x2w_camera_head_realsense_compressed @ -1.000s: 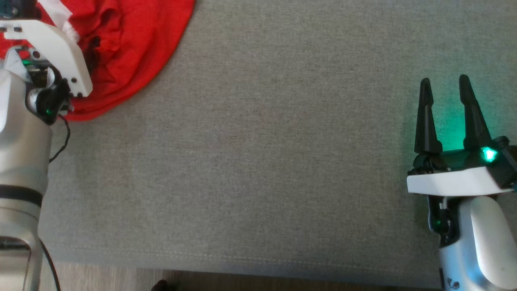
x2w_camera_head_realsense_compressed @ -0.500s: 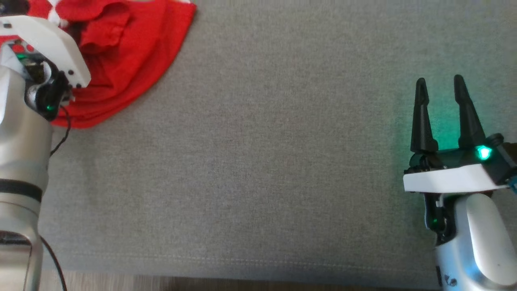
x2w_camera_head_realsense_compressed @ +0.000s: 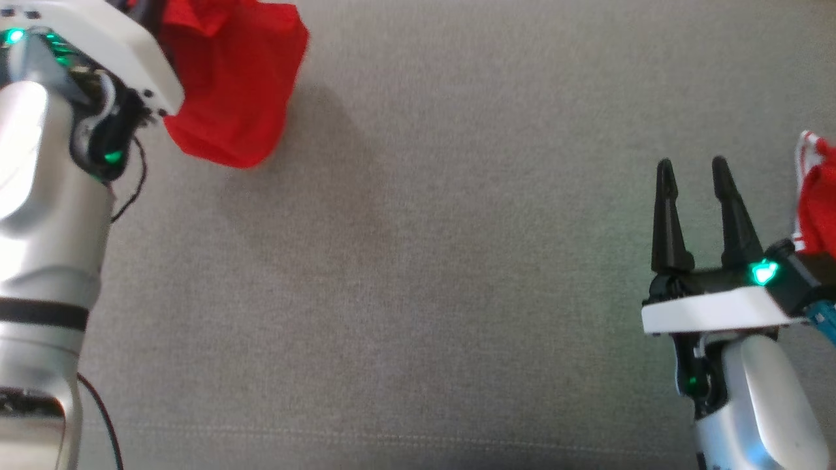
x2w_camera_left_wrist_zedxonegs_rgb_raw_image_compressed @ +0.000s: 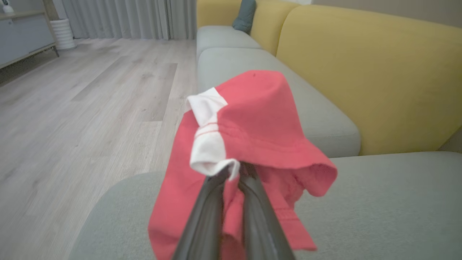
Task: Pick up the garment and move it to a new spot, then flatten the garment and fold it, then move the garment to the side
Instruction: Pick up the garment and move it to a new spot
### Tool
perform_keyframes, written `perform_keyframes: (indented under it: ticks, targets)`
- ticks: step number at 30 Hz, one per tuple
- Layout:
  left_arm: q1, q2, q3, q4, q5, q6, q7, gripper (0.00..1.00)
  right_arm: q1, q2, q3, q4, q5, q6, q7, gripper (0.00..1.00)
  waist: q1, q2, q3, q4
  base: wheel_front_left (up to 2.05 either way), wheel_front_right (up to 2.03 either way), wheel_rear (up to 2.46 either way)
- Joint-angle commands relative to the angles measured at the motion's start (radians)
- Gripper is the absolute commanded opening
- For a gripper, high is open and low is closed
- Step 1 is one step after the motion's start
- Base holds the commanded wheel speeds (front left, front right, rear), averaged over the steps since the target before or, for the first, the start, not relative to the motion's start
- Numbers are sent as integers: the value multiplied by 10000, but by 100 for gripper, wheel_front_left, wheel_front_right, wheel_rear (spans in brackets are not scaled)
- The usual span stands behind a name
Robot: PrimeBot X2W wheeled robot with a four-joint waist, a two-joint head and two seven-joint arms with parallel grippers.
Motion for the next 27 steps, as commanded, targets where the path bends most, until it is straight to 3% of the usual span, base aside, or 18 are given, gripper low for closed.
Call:
perform_keyframes:
  ticks: [1,10,19,23,27]
  targets:
    - [-275,528,277,-578,-46,47,59,0,18,-26,252,-285,84,-9,-106,100,0,0,-438,-91,0,0,0]
    - [604,375,102,-3997,-426,761,1493,0,182,-26,108,-335,358,-9,-107,100,0,0,-1063,-526,0,0,0]
    - [1668,74,-450,-7349,-873,1567,3209,0,-64,-26,-183,-492,456,-9,-108,100,0,0,-802,-1348,0,0,0]
    - [1981,53,-775,-7967,-825,1784,3656,0,-351,-26,-498,-628,434,-9,-108,100,0,0,-456,-1913,0,0,0]
    - [2080,107,-977,-7559,-580,1843,3626,0,-688,-26,-679,-756,439,-9,-108,100,0,0,-25,-2559,0,0,0]
